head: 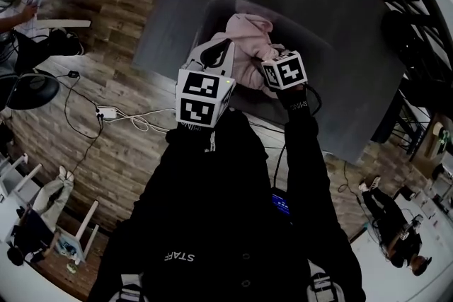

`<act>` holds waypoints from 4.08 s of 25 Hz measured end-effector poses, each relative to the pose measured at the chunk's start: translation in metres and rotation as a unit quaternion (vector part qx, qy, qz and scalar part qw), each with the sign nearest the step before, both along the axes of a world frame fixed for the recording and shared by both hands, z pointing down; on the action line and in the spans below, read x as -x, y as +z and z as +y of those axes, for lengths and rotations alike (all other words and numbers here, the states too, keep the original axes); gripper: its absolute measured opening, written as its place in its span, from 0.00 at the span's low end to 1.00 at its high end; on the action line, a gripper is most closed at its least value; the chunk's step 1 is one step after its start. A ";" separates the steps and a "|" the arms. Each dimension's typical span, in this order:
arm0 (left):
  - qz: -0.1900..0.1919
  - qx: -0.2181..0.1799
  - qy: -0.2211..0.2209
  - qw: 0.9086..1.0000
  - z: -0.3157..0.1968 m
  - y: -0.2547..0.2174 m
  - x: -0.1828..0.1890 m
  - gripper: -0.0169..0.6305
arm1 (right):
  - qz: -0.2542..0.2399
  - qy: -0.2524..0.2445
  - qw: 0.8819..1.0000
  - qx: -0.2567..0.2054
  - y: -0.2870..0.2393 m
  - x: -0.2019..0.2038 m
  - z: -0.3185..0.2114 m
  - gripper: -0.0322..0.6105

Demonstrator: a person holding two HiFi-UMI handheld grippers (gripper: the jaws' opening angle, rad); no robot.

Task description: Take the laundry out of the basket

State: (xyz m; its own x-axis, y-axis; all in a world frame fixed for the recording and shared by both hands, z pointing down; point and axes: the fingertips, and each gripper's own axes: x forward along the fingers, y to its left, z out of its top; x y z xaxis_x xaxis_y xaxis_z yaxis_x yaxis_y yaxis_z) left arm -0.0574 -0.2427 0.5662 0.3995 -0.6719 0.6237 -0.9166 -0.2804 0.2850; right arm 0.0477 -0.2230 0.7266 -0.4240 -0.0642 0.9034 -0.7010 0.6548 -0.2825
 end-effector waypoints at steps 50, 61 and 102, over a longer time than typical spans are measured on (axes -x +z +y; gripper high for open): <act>0.003 -0.307 -0.018 0.952 0.032 -0.246 -0.017 0.03 | -0.191 0.309 0.788 -0.497 -0.420 -0.063 0.024 0.42; 0.011 -0.334 -0.033 0.942 0.020 -0.263 -0.011 0.03 | -0.194 0.312 0.768 -0.524 -0.439 -0.066 0.016 0.42; 0.003 -0.320 -0.021 0.947 0.027 -0.250 -0.017 0.03 | -0.189 0.313 0.764 -0.532 -0.432 -0.061 0.018 0.43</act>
